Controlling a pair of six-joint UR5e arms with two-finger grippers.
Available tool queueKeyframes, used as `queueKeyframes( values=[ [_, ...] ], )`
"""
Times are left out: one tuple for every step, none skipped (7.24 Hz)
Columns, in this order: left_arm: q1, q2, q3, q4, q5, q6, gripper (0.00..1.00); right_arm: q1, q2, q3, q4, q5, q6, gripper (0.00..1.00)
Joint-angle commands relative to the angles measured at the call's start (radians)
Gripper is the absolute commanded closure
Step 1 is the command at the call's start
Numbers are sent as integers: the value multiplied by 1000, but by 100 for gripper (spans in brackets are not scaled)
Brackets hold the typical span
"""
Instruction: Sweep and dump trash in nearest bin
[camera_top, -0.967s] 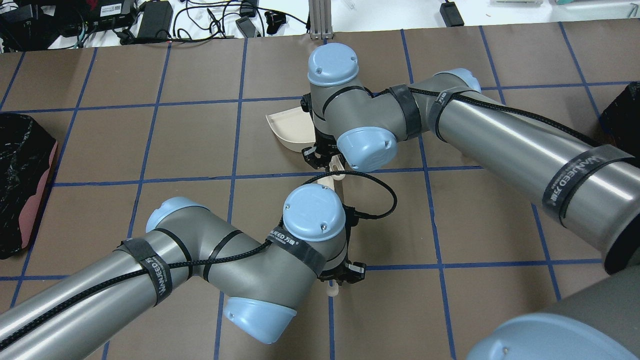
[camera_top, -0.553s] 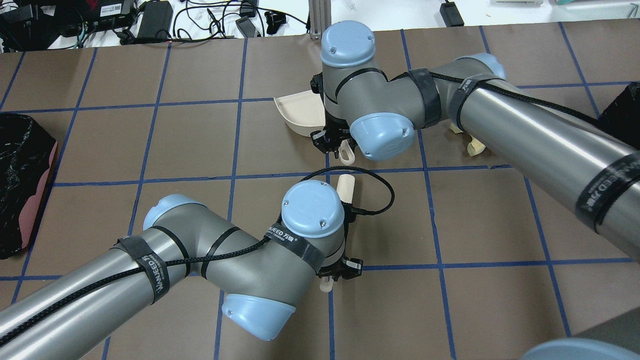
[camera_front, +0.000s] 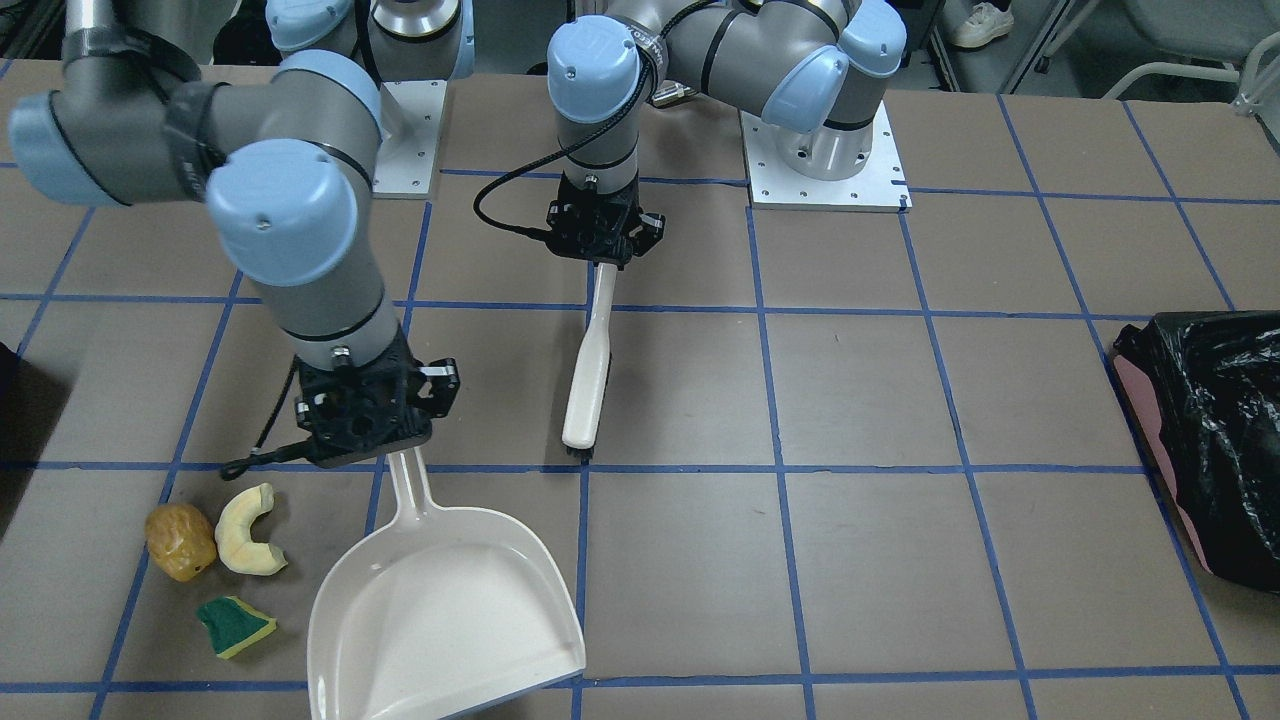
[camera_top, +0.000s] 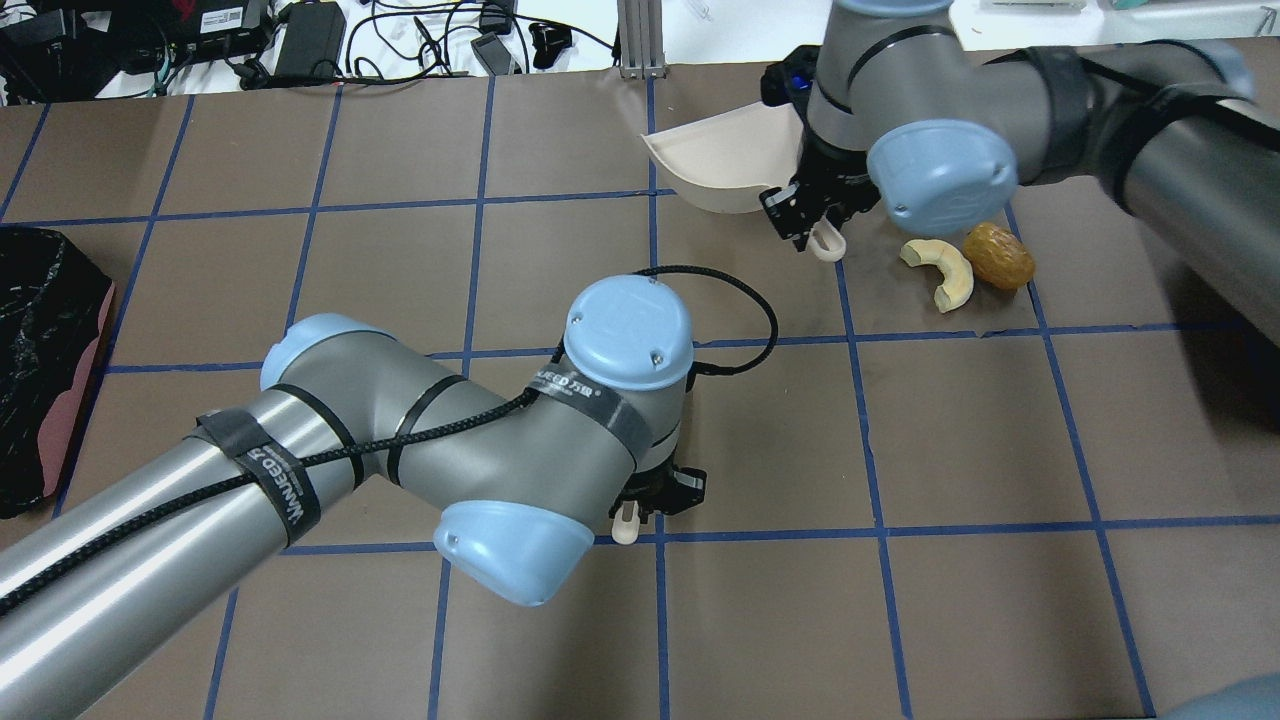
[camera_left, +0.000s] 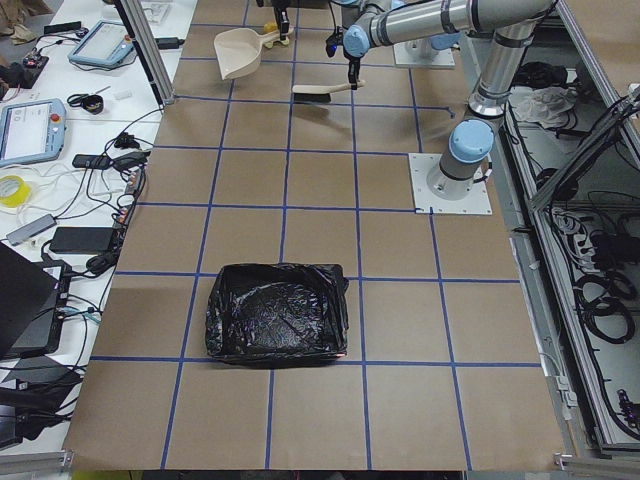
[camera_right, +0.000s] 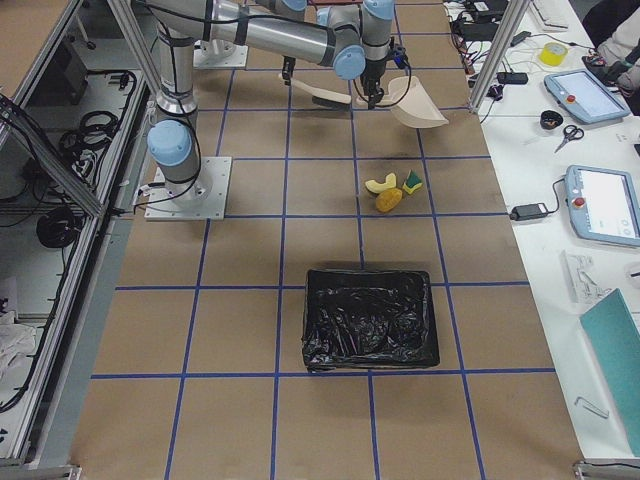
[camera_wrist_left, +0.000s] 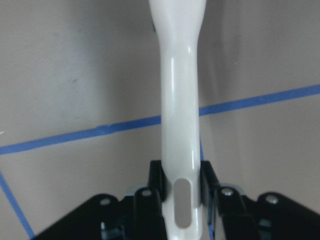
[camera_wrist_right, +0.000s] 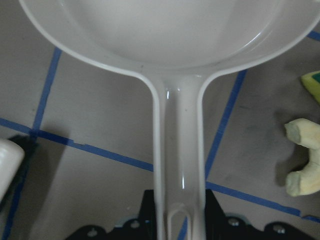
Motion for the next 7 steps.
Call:
queueKeyframes(
  values=[
    [69, -9, 71, -39, -11, 0, 100, -168, -47, -14, 80, -2, -266, 80],
    [80, -12, 92, -39, -11, -2, 100, -228, -51, -27, 88, -41, -381, 79],
    [92, -15, 118, -41, -28, -5, 100, -274, -51, -39, 84, -72, -503, 79],
    [95, -36, 153, -41, -29, -37, 100, -329, -50, -48, 85, -78, -605, 79],
    [95, -76, 204, -41, -35, -84, 100, -388, -47, -50, 82, -77, -708, 79],
    [95, -130, 277, -39, -52, -121, 100, -440, -41, -48, 77, -77, -817, 80],
    [95, -189, 351, -31, -55, -150, 100, -491, -41, -50, 77, -81, -929, 79]
  ],
)
